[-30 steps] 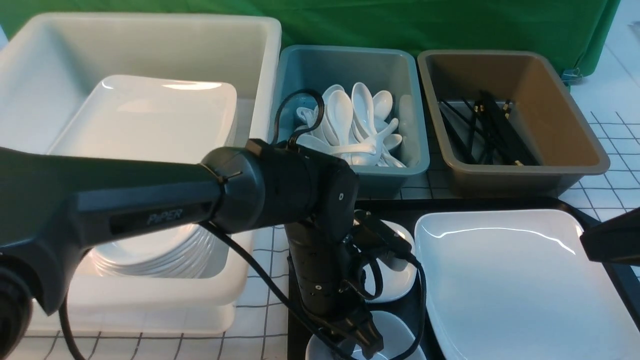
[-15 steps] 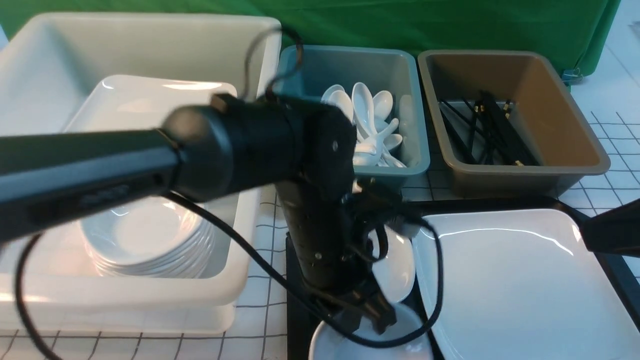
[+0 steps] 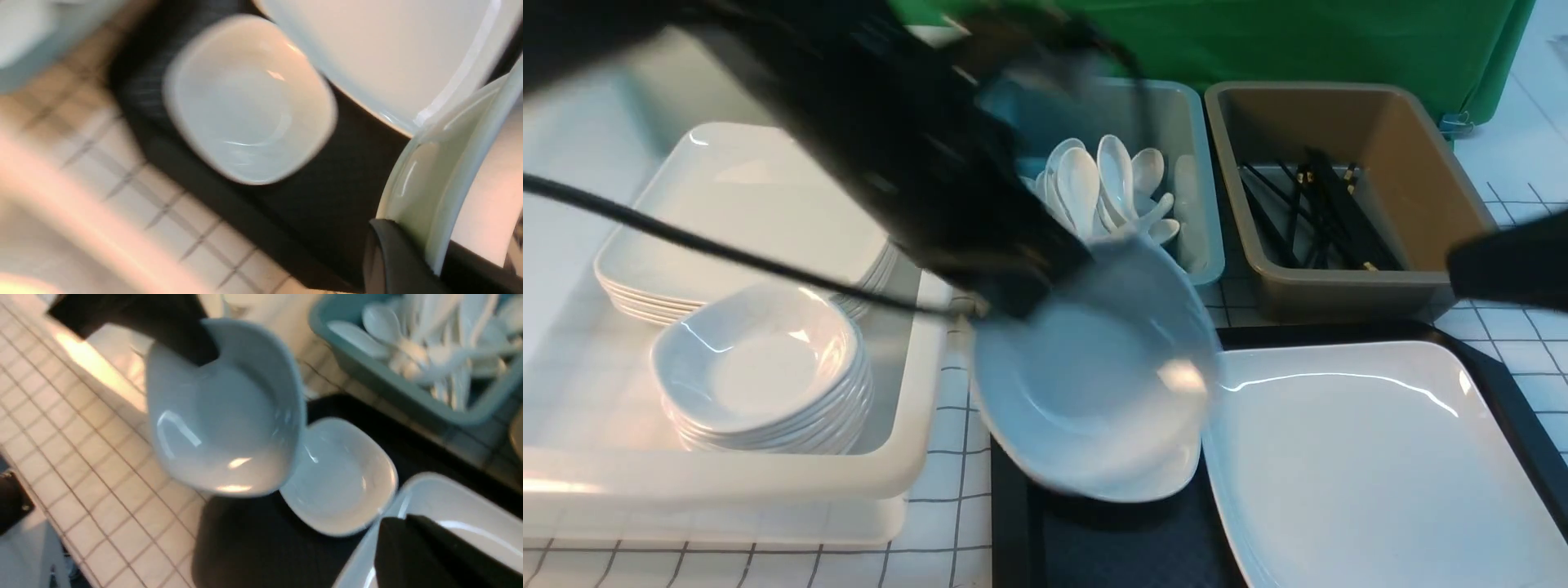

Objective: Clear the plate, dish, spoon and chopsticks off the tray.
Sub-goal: Use the left arm to put the small plate into the large storage box on the left

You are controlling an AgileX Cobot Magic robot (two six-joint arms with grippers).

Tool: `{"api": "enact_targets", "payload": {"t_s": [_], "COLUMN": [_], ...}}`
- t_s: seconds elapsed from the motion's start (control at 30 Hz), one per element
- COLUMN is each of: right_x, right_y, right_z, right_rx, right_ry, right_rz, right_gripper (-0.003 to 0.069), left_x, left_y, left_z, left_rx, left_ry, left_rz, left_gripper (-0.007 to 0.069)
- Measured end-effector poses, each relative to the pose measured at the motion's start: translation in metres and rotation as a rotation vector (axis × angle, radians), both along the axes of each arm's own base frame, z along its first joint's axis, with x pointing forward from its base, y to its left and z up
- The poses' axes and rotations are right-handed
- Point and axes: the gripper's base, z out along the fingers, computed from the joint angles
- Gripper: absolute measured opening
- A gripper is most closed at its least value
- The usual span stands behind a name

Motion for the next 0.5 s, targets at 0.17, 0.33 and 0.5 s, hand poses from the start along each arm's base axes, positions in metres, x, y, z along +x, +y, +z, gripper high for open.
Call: {"api": "enact_targets", "payload": {"t_s": [0.17,0.33,0.5], "right_x": [-0.007,0.001,0.014], "right_y": [0.040,0.092,0.130], "right_z": [0.020,0.020,0.012], "right_rx": [0.031,-0.003,-0.097], "right_ry": [-0.052,-0.054,-0.042], "right_rz": [0.207,0.306,0.328], "right_gripper": [0.0004,0.0004,0.0004], "left_x": [0.006,0.001,-0.005], "left_y": [0.084,0.164,0.200], "left_z": [0.015,-0.017,-0.067], "left_rx": [-0.096,-0.182,-0.215], "left_ry": [-0.022,0.026,0.084], "left_rz": [0.269,0.602,0.811], "left_gripper": [0.0025,0.0025,0.0025]}}
